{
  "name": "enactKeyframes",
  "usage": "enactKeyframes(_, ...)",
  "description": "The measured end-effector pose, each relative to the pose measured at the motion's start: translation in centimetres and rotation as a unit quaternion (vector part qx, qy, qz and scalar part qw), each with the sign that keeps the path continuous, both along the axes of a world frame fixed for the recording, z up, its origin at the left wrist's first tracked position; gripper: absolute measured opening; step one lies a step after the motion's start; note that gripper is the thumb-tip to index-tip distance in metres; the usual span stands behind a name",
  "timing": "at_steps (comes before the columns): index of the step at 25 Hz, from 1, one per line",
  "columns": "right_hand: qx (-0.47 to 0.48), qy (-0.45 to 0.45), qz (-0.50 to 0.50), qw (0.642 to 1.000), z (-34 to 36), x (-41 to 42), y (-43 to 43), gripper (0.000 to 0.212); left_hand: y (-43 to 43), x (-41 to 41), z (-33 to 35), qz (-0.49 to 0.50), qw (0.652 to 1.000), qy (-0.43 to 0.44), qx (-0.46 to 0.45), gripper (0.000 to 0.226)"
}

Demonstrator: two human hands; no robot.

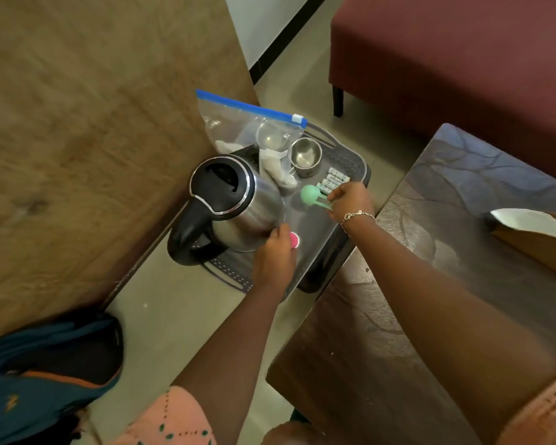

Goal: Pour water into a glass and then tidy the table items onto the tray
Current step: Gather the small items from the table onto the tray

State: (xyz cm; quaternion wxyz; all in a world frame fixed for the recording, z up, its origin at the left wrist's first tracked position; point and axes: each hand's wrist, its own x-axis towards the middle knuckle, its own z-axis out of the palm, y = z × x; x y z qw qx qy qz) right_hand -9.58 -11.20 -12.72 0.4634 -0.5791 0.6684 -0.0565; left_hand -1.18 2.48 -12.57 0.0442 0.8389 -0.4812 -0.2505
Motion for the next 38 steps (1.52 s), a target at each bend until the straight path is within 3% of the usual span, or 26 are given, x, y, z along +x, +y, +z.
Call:
enactKeyframes(8, 0.02, 0.082, 0.032, 0.996, -2.0, 2.0, -1.2, 0.026, -1.8, -0.1, -0.8, -0.045, 0.998, -0.001, 0.034, 0.025)
enactKeyframes(17, 0.046, 0.176, 0.255, 0.95, 0.1, 2.3, -1.2, 0.032, -4.0, -0.5, -1.5, -0.087, 0.995, -0.028, 0.034, 0.025)
enactKeyframes(21, -0.007, 0.132, 0.247, 0.96, 1.3, 1.5, -1.6, 0.03, -5.0, -0.9, -1.7, -0.101, 0.993, -0.045, 0.028, 0.025)
enactKeyframes(27, -0.087, 0.049, 0.122, 0.988, 2.0, -1.9, -1.9, 0.041, -7.0, -1.7, -2.5, -0.095, 0.995, -0.024, 0.023, 0.028)
enactKeyframes(32, -0.17, 0.089, 0.1, 0.976, 2.4, -5.6, -1.2, 0.037, -8.1, -2.3, -2.7, -0.082, 0.997, 0.001, 0.011, 0.026)
enactKeyframes(35, -0.211, 0.106, 0.086, 0.968, 2.3, -7.7, -0.4, 0.036, -7.7, -2.5, -2.1, -0.055, 0.998, 0.021, 0.01, 0.036)
enactKeyframes(38, -0.252, 0.126, 0.098, 0.954, 2.2, -10.3, 1.2, 0.039, -5.9, -4.0, -1.1, -0.023, 0.999, -0.033, -0.009, 0.046)
